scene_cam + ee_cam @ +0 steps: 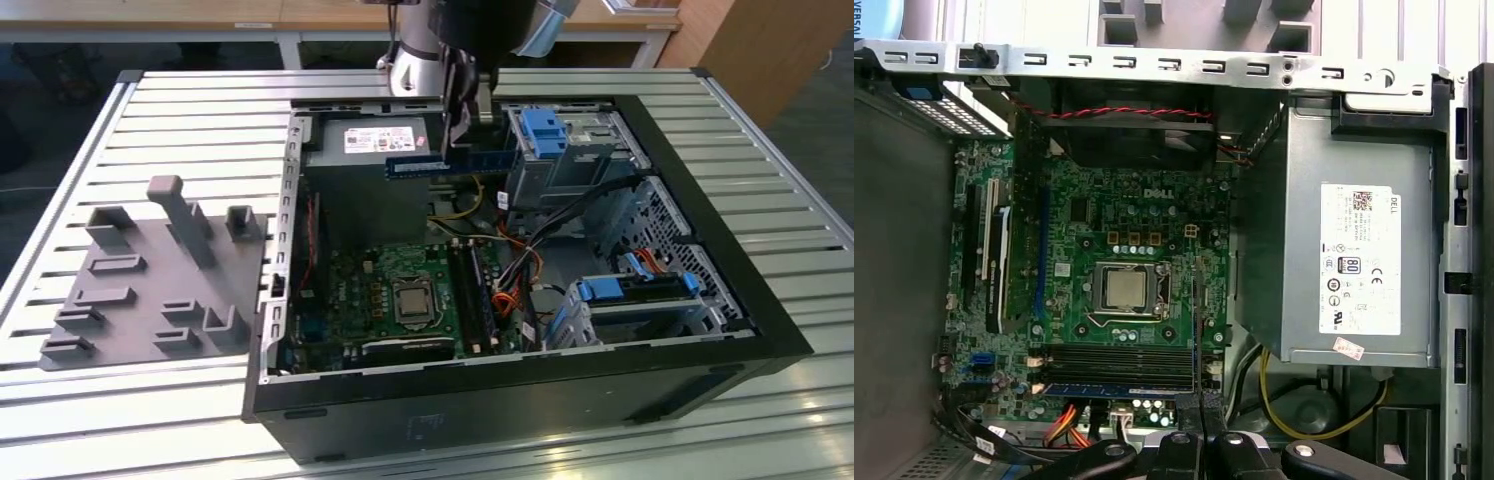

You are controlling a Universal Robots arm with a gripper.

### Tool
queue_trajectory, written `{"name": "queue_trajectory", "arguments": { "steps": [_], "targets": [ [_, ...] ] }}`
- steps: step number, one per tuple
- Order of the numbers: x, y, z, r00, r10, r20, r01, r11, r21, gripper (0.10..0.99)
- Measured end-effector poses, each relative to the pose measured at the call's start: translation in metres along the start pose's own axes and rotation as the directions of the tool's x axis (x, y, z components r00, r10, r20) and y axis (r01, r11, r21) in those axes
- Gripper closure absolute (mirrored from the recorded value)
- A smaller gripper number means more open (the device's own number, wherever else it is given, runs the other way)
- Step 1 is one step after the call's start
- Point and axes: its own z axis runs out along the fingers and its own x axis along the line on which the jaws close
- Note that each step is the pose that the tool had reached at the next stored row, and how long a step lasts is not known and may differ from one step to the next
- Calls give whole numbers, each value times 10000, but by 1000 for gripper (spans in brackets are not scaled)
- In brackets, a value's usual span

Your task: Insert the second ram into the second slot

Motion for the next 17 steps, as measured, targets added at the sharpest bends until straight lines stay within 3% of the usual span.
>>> {"name": "queue_trajectory", "arguments": {
  "steps": [17],
  "targets": [
    [79,2,-1,10000,0,0,0,10000,0,965]
  ]
}}
